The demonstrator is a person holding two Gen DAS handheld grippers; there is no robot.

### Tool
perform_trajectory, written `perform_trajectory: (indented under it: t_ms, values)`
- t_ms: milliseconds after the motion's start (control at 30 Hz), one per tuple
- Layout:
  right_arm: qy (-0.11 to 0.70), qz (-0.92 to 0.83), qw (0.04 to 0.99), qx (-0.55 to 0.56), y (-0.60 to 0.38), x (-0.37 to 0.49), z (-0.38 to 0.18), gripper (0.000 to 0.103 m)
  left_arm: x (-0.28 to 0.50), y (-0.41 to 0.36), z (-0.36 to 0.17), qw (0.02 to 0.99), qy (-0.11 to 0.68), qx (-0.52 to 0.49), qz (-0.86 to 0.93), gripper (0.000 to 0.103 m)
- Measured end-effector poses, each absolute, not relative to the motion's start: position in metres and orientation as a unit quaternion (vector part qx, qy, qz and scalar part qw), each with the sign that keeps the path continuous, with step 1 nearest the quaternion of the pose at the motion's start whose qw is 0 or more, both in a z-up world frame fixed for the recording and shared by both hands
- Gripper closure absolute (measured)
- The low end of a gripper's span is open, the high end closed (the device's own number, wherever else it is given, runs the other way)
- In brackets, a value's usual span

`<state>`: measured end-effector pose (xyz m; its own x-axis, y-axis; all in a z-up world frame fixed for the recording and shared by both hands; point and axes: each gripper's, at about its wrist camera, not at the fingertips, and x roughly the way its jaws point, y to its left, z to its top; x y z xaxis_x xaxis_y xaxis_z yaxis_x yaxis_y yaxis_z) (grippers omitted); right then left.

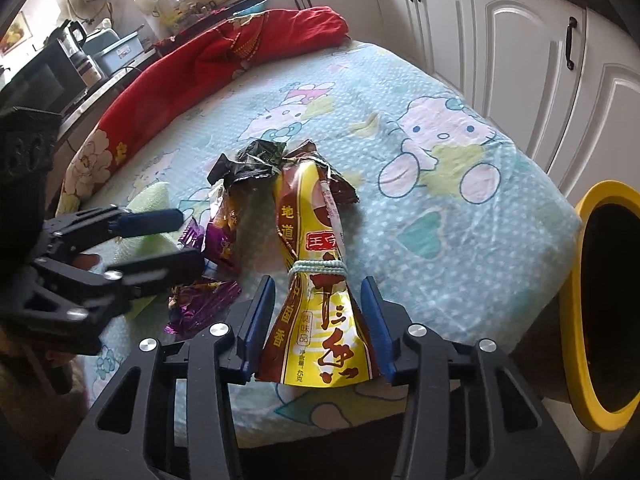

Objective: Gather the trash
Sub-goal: 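Grasp the yellow snack bag with the right tool while the left tool grasps the purple wrapper, then carry the yellow snack bag and purple wrapper in both tools over the bin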

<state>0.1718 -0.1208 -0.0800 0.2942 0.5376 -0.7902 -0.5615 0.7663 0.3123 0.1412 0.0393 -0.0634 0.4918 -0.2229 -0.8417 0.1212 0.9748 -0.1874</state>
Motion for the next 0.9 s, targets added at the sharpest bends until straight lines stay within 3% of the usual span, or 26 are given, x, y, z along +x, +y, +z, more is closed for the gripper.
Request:
perform_trajectory:
  t_ms: [133, 900]
  values:
    - [0.482, 0.343, 0.807, -0.003, -0.128, 0.171, -0.076, 0.067, 0.142, 0.037, -0.068, 0.858, 0.502, -0.043, -0.098, 0.064]
    - [0.444, 0.328, 0.833, 0.028, -0.159, 0.17, -0.045, 0.069, 0.136, 0.036, -0.027, 0.889, 0.448, -0.054, -0.08, 0.071]
